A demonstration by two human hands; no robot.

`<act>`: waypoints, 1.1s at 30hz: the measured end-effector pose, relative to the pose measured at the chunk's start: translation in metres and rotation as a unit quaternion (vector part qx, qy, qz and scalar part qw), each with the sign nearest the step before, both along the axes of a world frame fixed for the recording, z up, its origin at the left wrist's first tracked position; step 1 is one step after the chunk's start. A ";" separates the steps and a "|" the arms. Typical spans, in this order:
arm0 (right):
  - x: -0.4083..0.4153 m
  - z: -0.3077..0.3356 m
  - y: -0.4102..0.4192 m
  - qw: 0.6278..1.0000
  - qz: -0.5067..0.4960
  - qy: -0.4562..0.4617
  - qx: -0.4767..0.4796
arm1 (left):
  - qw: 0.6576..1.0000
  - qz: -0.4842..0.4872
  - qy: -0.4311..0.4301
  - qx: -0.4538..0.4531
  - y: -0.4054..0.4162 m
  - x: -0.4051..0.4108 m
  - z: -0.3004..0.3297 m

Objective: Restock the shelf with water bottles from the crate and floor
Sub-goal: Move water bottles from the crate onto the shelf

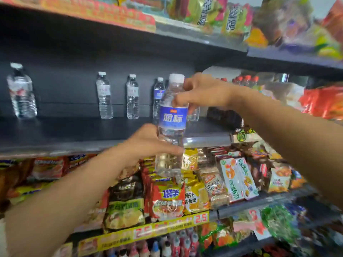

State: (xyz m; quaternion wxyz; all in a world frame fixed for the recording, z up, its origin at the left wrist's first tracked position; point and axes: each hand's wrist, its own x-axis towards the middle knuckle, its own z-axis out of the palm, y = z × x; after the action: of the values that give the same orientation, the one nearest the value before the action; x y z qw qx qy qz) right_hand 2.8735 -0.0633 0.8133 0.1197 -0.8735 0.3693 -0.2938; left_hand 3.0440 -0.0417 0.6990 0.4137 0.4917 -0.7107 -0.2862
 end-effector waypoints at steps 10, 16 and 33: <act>0.011 0.078 -0.154 0.999 0.033 0.016 -0.005 | 0.997 0.068 -0.028 0.005 -0.140 -0.002 0.086; 0.033 0.067 -0.228 0.998 0.031 0.053 0.011 | 0.994 0.106 -0.023 0.031 -0.209 0.017 0.066; 0.069 0.038 -0.320 0.997 0.055 0.039 0.046 | 0.990 0.122 -0.026 0.069 -0.286 0.060 0.020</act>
State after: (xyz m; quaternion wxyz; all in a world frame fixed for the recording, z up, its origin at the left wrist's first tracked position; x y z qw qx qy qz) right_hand 2.9421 -0.3835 0.8512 0.1615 -0.8967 0.3386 -0.2350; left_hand 3.1043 -0.3274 0.7193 0.3916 0.6100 -0.6343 -0.2689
